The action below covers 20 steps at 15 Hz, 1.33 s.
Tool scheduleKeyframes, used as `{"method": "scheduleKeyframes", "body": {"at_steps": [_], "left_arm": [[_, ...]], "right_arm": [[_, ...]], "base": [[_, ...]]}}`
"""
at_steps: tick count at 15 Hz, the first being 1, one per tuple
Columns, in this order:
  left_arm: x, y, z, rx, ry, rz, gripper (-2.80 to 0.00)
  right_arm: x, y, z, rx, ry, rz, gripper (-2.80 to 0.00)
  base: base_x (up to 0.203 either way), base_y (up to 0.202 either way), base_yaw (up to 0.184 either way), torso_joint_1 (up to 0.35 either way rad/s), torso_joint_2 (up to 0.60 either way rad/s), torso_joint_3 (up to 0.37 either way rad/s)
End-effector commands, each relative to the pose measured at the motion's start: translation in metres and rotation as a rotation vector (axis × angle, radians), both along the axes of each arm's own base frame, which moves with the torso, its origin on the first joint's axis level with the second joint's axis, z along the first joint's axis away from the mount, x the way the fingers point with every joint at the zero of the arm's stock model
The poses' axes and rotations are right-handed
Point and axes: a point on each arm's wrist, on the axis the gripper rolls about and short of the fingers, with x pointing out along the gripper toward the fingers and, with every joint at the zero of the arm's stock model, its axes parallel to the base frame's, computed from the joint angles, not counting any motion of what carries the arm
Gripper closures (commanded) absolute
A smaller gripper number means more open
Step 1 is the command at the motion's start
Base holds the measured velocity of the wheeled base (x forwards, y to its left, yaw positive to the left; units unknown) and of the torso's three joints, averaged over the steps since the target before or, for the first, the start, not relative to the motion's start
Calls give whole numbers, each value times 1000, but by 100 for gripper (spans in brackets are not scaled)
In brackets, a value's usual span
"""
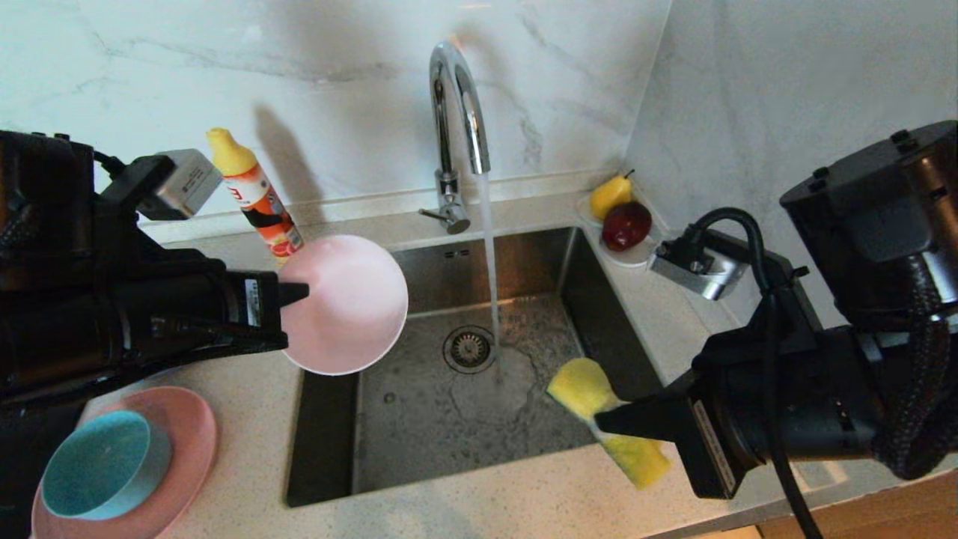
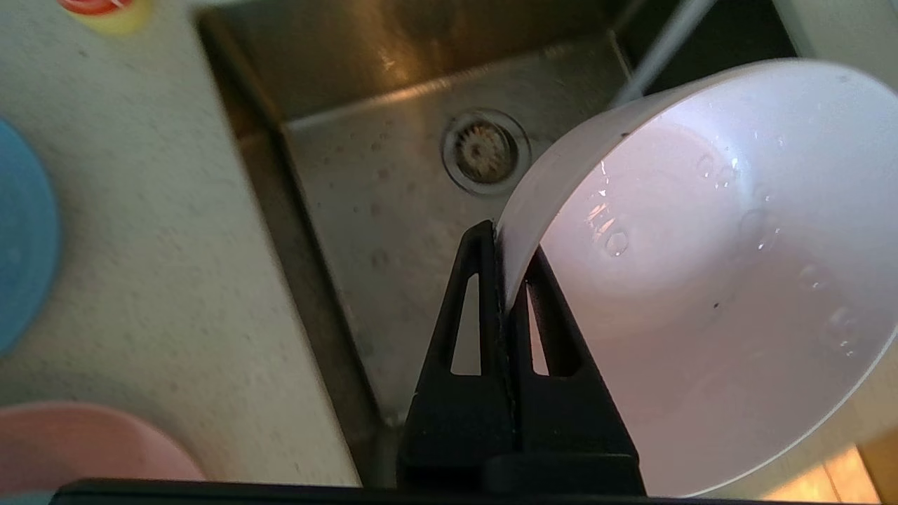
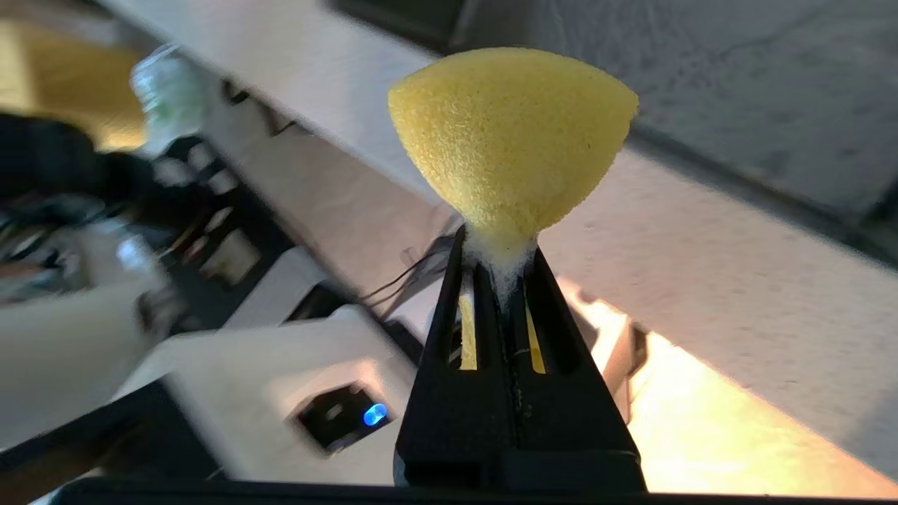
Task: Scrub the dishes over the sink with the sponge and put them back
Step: Wipe the bowl
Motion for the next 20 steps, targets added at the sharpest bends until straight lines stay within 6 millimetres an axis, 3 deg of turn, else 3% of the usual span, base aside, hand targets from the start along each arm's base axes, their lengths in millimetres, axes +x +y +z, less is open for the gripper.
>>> {"method": "scheduleKeyframes", "body": {"at_steps": [1,5,12,20], "left_arm": [[-10,-8,-7,16,15,-39,0],[-15,-34,-25,92,50,-59,0],[7,-80,-42,73,-99,-3,0],[6,-95,-37,21,-167,-20,0]], "right_arm": [[-5,5,11,29,15,39,0],[-5,17,15,46,29,63,0],[-13,40,25,60,66,126,0],[2,77,7,52,208,149,0]], "base": [[0,0,0,0,0,0],[0,0,0,0,0,0],[0,0,0,0,0,0],[0,0,0,0,0,0]]}}
